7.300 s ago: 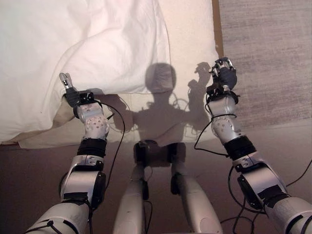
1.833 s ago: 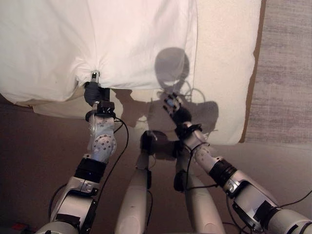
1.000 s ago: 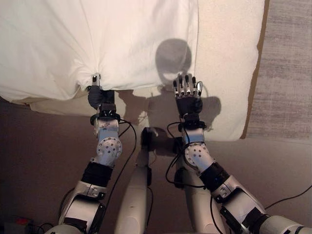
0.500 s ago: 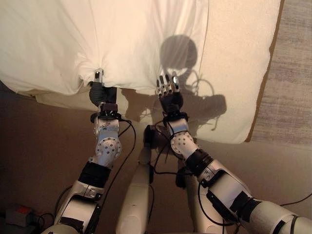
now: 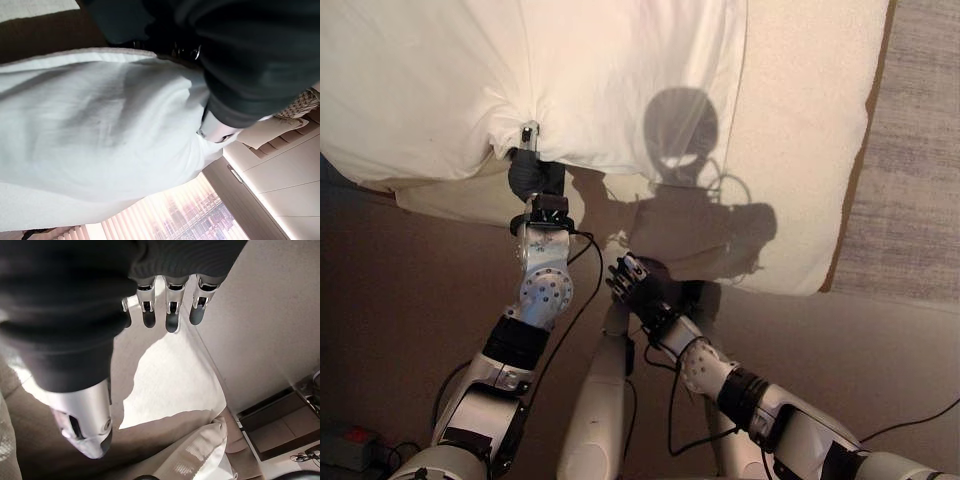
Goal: Make the bed
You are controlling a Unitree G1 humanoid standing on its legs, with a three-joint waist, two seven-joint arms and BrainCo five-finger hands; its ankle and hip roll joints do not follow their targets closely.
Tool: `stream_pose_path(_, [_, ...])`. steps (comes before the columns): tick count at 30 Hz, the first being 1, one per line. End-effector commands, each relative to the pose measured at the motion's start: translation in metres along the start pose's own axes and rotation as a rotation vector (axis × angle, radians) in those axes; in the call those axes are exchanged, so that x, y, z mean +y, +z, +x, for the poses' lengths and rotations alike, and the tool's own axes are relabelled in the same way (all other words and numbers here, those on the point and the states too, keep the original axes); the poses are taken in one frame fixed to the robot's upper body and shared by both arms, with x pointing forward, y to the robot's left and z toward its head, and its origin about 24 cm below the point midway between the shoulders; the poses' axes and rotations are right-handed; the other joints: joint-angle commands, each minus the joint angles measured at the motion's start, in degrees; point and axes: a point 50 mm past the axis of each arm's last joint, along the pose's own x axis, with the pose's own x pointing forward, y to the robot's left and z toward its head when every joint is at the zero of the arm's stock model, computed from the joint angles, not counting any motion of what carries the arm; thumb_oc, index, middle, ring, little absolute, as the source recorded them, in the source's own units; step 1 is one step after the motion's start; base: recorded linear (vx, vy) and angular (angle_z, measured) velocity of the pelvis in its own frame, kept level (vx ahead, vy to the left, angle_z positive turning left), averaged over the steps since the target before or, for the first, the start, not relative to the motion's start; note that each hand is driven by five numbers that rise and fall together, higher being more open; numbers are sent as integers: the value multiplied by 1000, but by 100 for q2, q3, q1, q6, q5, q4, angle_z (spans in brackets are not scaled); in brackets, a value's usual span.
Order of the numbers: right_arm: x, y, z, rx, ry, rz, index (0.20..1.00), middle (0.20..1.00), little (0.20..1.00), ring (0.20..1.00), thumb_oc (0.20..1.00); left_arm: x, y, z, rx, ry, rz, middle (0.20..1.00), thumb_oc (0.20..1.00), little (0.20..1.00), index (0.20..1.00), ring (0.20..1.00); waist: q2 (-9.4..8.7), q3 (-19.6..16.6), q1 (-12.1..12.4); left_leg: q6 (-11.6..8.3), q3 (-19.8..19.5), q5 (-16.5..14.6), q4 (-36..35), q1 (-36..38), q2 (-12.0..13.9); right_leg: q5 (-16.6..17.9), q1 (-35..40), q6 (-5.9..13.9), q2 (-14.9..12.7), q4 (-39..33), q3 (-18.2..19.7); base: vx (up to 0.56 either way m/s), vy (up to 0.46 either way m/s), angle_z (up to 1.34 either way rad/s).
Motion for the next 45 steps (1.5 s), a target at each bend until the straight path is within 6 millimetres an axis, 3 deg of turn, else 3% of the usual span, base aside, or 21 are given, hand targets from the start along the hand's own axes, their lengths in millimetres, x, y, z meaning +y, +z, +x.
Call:
stream_pose_path(1, [46, -11, -1, -16, 212, 95, 1000, 1000, 1000, 1000, 1000, -52, 1, -8, -33, -267, -27, 200, 200, 200, 200, 200, -87, -26, -116, 242, 291, -330, -65, -28, -438, -18, -84, 452, -334, 297, 353, 0, 0, 0])
stream_pose_path(6, [57, 7, -3, -122, 265, 173, 1000, 1000, 1000, 1000, 1000, -56, -5, -16, -11, -272, -117, 200, 200, 200, 200, 200, -40, -26, -164, 253, 294, -310, -116, -20, -442, 13, -102, 452, -344, 248, 358, -26, 5, -2])
stream_pose_path(10, [84, 33, -8, -268, 377, 294, 1000, 1000, 1000, 1000, 1000, -55, -13, -36, 38, -254, -261, 200, 200, 200, 200, 200, 42, -26, -205, 247, 329, -296, -147, -7, -467, 40, -115, 451, -341, 201, 370, 0, 0, 0])
stream_pose_path(13, [87, 34, -9, -277, 390, 297, 1000, 1000, 1000, 1000, 1000, -54, -16, -40, 61, -250, -281, 200, 200, 200, 200, 200, 49, -26, -209, 247, 337, -299, -145, -3, -470, 42, -109, 450, -343, 195, 377, 0, 0, 0])
stream_pose_path(14, [99, 36, -9, -272, 422, 278, 1000, 1000, 1000, 1000, 1000, -50, -22, -53, 118, -237, -322, 200, 200, 200, 200, 200, 76, -26, -193, 249, 363, -320, -119, 15, -486, 60, -88, 454, -348, 179, 383, 0, 0, 0])
stream_pose_path(17, [108, 34, -6, -249, 440, 255, 1000, 1000, 1000, 1000, 1000, -46, -26, -63, 172, -230, -341, 200, 200, 200, 200, 200, 90, -26, -158, 260, 370, -345, -65, 0, -499, 71, -86, 445, -348, 174, 396, 22, -8, 0])
stream_pose_path(18, [111, 34, -5, -244, 449, 243, 1000, 1000, 1000, 1000, 1000, -43, -28, -67, 194, -224, -341, 200, 200, 200, 200, 200, 113, -26, -127, 243, 329, -502, -66, 121, -481, -40, 30, 475, -322, 170, 414, 68, -13, -1])
stream_pose_path(20, [114, 33, -2, -230, 449, 212, 1000, 1000, 1000, 1000, 1000, -41, -30, -71, 226, -230, -327, 200, 200, 200, 200, 200, 128, -26, -99, 244, 340, -515, -39, 110, -483, -37, 38, 474, -325, 162, 404, 33, -5, 0])
stream_pose_path(35, [139, 44, 10, -209, 505, 53, 1000, 1000, 1000, 1000, 1000, -36, -28, -74, 266, -262, -311, 200, 200, 200, 200, 200, 114, -26, -6, 267, 335, -567, 62, -1, -468, 36, -26, 482, -318, 109, 427, 0, 0, 0])
stream_pose_path(45, [152, 60, 5, -285, 560, 112, 1000, 1000, 1000, 1000, 1000, -23, -25, -78, 255, -209, -308, 200, 200, 200, 200, 200, 151, -26, -10, 295, 401, -674, 253, -52, -522, 49, -40, 510, -357, 157, 486, 0, 0, 0])
